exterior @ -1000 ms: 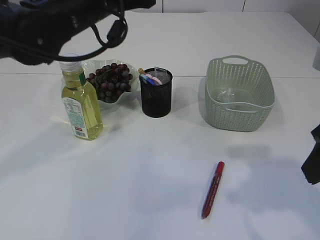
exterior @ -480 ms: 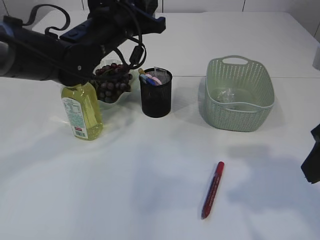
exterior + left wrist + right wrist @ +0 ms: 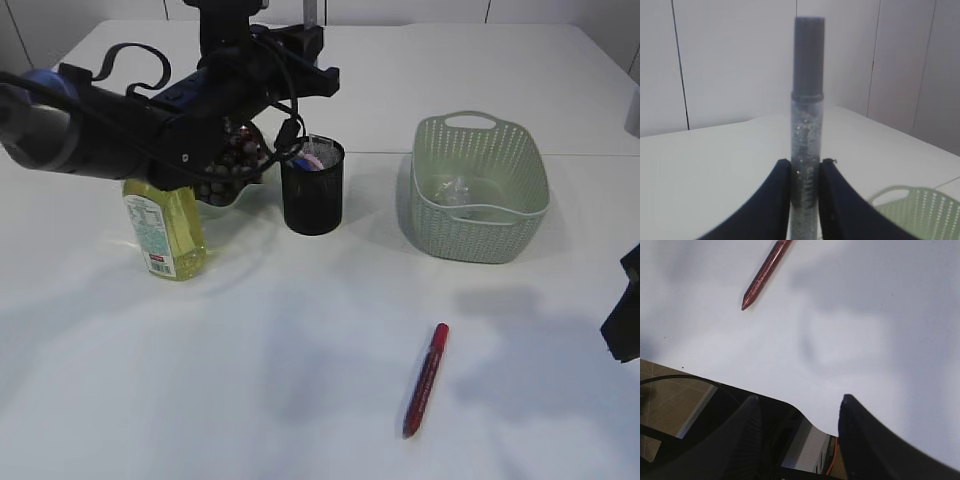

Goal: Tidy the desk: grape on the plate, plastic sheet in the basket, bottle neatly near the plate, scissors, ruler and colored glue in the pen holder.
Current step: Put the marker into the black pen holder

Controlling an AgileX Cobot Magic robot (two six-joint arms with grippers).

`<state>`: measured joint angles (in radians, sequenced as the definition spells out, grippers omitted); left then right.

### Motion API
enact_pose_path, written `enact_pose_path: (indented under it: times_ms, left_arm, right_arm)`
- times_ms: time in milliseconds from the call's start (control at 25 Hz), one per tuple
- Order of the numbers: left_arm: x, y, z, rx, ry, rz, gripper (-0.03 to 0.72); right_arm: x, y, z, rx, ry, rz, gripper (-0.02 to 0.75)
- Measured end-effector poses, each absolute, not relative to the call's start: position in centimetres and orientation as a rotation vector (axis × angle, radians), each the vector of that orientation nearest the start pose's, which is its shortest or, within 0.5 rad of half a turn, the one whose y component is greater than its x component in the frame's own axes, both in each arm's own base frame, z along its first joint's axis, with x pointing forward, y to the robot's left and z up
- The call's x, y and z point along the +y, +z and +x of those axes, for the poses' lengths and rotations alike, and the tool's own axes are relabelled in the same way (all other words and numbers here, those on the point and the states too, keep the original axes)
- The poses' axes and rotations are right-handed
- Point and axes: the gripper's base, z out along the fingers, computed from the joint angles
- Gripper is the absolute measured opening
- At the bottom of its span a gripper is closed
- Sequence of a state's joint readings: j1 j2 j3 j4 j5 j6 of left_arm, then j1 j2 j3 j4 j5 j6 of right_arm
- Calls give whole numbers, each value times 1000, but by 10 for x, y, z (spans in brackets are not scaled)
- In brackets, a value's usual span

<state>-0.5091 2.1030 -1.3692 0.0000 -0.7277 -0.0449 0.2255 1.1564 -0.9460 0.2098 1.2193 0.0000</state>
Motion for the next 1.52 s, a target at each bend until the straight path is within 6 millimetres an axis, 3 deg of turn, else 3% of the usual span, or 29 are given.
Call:
enact_pose_path:
  times_ms: [600,1520]
  left_arm:
    - [-234,194,426,1503,-436,351,134]
    - [-235,191,426,1506,-436,351,162]
  right_arm:
    - [61,302,186,2896,336,-253,398]
    - [61,302,187,2888,336,-251,398]
